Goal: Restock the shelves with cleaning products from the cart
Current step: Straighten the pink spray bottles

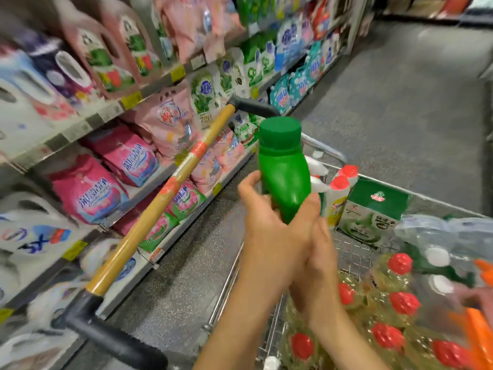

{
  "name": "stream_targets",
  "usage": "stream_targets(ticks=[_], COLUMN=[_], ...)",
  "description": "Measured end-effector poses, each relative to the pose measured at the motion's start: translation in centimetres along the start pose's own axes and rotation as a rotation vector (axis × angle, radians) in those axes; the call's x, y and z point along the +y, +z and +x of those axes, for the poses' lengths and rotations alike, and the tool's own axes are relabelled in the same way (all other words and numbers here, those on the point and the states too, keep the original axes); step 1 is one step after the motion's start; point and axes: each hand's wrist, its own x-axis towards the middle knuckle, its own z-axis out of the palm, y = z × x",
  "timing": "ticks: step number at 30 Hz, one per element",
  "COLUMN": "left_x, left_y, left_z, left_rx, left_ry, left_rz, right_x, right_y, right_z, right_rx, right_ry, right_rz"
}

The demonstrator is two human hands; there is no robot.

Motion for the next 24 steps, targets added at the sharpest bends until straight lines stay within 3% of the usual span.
stream_targets(ticks=[3,6,8,12,14,19,24], left_x=[0.8,1.7,2.0,1.2,-0.1,-1.4,-0.2], left_y=[-0.5,-2.4,-4.0,-6.7,-6.9,-3.6,-1.1], left_z=[-0.7,0.4,1.3,2.9,3.2,2.8,0.1], left_rx=[-0.182,-0.305,-0.340,-0.097,-0.070,-0.467,-0.673], left_ry=[0.007,-0.095,-0.134,0.023,0.026,-0.124,-0.190], left_rz=[0.022,0.094,0.139,0.177,0.195,0.250,0.083], right_x=[-0.9,-0.4,-0.6,-2.1,-3.2,-6.6,-8.7], right_y=[0.5,-0.7,-1.7,-4.0,-5.0,-8.4,-11.9], right_z=[-0.1,-0.4,-0.5,-0.2,-0.2,-0.2,-3.3], right_rx=[0.010,-0.018,-0.092,-0.119,-0.103,-0.009,0.067], right_ry=[0.037,-0.068,-0.051,0.028,-0.007,-0.056,-0.020], right_rz=[0.172,-0.068,-0.069,0.088,0.130,0.289,0.495])
